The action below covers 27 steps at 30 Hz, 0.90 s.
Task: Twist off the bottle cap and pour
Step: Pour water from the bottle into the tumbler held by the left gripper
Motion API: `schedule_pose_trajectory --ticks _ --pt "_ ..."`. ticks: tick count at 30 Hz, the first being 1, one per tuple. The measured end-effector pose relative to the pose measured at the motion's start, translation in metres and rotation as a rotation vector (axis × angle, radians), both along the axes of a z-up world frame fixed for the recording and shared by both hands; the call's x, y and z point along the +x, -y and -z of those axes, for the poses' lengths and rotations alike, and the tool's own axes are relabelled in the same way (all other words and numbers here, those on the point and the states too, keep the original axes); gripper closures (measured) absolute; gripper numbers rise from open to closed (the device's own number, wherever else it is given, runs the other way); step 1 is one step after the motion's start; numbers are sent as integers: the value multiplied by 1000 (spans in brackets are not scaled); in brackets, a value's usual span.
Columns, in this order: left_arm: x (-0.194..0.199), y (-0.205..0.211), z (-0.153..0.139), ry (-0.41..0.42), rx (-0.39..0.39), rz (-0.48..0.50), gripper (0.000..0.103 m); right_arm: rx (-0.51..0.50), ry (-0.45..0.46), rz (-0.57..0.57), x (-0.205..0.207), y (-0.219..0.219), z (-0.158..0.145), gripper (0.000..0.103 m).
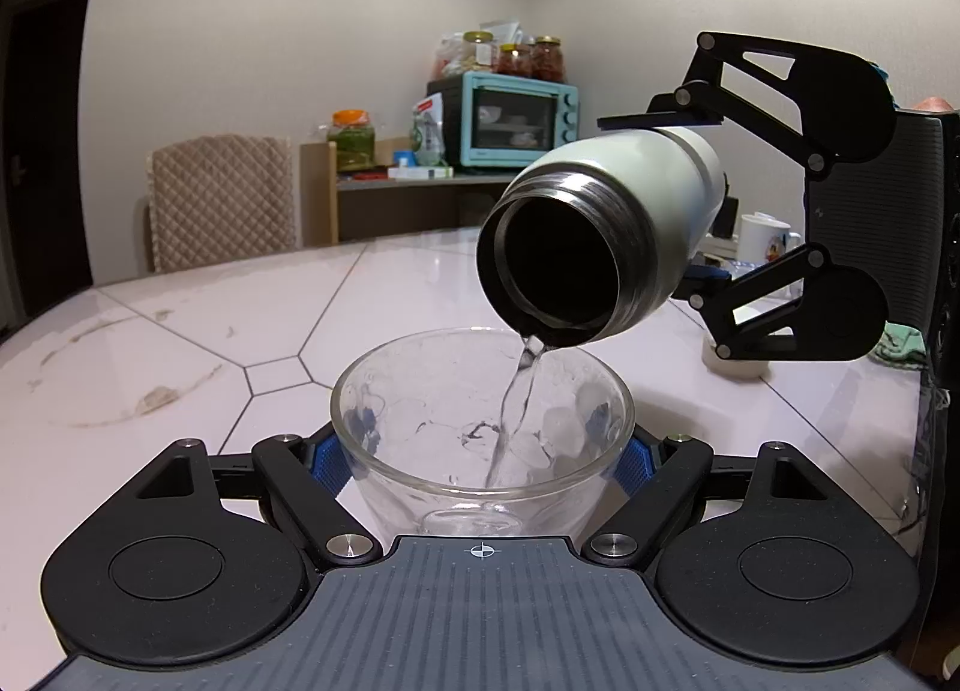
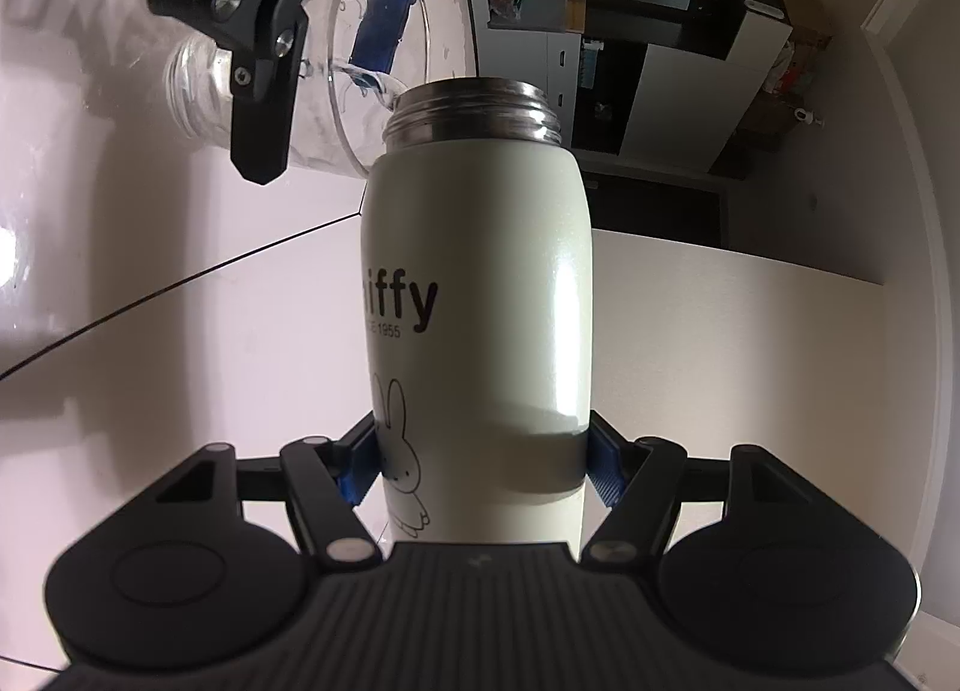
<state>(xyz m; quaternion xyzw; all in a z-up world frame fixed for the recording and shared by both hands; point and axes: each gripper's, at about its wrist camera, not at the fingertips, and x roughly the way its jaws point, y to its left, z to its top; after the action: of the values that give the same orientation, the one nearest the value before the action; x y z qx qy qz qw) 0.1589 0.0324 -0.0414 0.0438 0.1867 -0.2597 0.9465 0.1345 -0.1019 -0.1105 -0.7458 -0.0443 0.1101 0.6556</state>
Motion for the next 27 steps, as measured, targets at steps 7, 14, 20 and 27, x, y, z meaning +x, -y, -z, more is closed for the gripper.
schedule_pose_trajectory --ticks 7,14,20,27 --pt "0 0 0 0 0 0 17 -4 3 -1 1 2 1 33" --pt "0 -1 0 0 0 0 17 -13 5 -4 0 1 1 33" --pt "1 -2 0 0 0 0 17 -22 8 -5 0 1 1 33" --pt "1 -2 1 1 0 0 17 -34 12 -4 0 -1 0 33"
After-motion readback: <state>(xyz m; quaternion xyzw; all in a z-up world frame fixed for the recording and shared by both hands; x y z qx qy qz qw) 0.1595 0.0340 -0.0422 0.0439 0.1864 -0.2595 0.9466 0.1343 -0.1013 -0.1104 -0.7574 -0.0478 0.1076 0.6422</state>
